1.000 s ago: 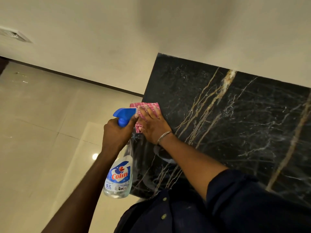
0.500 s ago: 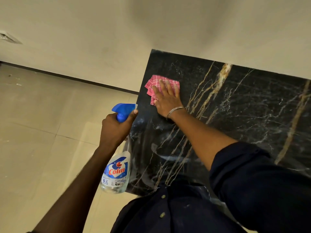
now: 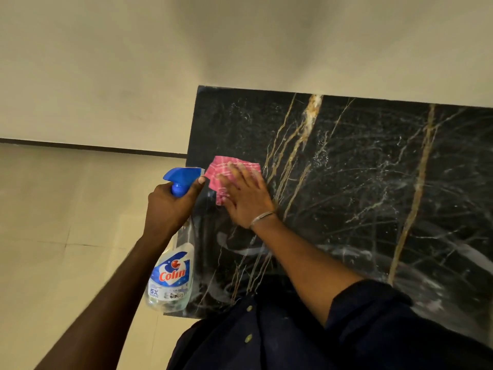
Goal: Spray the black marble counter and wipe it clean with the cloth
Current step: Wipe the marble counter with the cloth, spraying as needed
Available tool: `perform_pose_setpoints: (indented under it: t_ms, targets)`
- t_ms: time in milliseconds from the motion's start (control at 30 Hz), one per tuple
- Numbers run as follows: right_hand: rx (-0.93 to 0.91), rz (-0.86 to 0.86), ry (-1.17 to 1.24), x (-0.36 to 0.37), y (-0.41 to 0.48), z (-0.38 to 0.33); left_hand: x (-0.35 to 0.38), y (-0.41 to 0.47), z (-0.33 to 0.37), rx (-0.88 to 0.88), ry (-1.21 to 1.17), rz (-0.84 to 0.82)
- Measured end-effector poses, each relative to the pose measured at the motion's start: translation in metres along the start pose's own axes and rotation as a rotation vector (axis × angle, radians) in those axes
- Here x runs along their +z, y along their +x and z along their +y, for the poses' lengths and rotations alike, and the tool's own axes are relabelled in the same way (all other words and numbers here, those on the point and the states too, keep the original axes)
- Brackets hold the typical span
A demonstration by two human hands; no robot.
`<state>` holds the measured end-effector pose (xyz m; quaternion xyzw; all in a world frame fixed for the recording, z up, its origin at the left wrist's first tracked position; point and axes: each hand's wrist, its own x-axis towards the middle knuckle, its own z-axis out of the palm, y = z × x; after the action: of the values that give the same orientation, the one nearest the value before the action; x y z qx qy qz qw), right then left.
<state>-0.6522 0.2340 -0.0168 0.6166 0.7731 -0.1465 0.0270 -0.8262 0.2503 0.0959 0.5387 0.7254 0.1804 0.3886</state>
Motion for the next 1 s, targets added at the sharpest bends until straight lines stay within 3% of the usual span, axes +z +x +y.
perform_pose_setpoints:
  t_ms: [133, 300, 633, 767, 1000]
  targets:
    - [0.174, 0.086, 0.000, 0.002, -0.046, 0.060, 0.010, 0.007, 0.010, 0.007, -0.005, -0.054]
    - [0.306, 0.104, 0.065, 0.006, -0.043, 0.044, 0.013, 0.015, 0.007, 0.023, -0.015, -0.068]
    - [-0.016, -0.005, 0.001, -0.007, 0.071, -0.034, -0.004, 0.016, -0.010, -0.055, 0.022, 0.004]
    - [-0.021, 0.045, 0.000, -0.009, 0.060, -0.003, -0.002, 0.021, -0.003, -0.025, 0.047, -0.019]
    - [0.317, 0.166, 0.032, -0.012, -0.004, 0.112, 0.022, 0.024, 0.021, 0.051, 0.042, -0.093]
